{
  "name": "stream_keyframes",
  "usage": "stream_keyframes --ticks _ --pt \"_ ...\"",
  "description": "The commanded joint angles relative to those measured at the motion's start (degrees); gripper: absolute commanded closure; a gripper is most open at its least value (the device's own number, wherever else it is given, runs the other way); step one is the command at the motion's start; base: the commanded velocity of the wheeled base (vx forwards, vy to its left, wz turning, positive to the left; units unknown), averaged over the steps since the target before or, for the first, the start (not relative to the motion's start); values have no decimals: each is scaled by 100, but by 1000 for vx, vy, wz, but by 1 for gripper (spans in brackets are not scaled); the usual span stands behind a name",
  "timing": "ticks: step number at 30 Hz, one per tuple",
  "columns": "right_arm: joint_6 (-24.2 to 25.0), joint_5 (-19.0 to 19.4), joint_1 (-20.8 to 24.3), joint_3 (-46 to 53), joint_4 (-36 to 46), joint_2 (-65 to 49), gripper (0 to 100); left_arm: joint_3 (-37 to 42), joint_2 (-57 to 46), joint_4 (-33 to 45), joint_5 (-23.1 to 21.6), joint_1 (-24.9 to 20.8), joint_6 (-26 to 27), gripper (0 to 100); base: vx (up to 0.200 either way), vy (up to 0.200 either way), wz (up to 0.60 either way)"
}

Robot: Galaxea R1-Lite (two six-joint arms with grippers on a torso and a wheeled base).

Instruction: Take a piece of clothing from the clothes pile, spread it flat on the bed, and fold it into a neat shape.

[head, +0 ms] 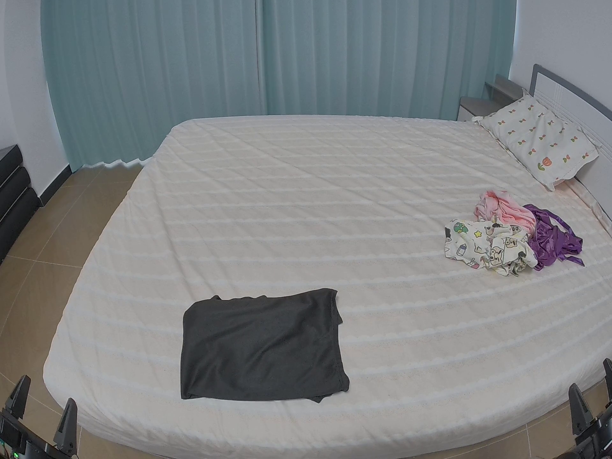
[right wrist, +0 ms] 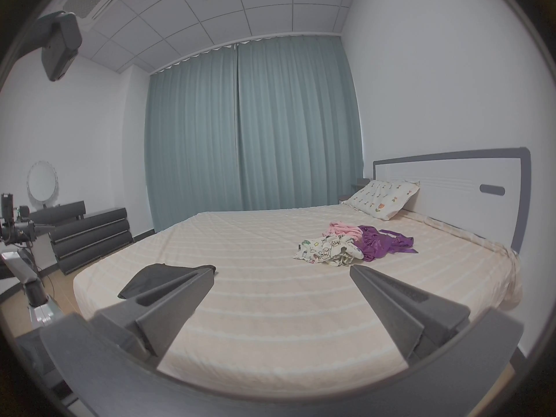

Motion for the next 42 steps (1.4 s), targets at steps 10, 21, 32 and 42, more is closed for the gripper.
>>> stream_keyframes --ticks 10,21,32,42 --pt "-339 -343 5 134 33 -57 0 92 -30 0 1 5 -4 0 0 0 0" --pt "-304 -325 13 134 16 -57 0 92 -30 0 1 5 -4 0 0 0 0" --pt "-278 -334 13 134 16 -66 0 92 -30 0 1 -4 -4 0 0 0 0" --pt "-286 -334 13 134 16 -66 0 92 -30 0 1 5 -4 0 0 0 0"
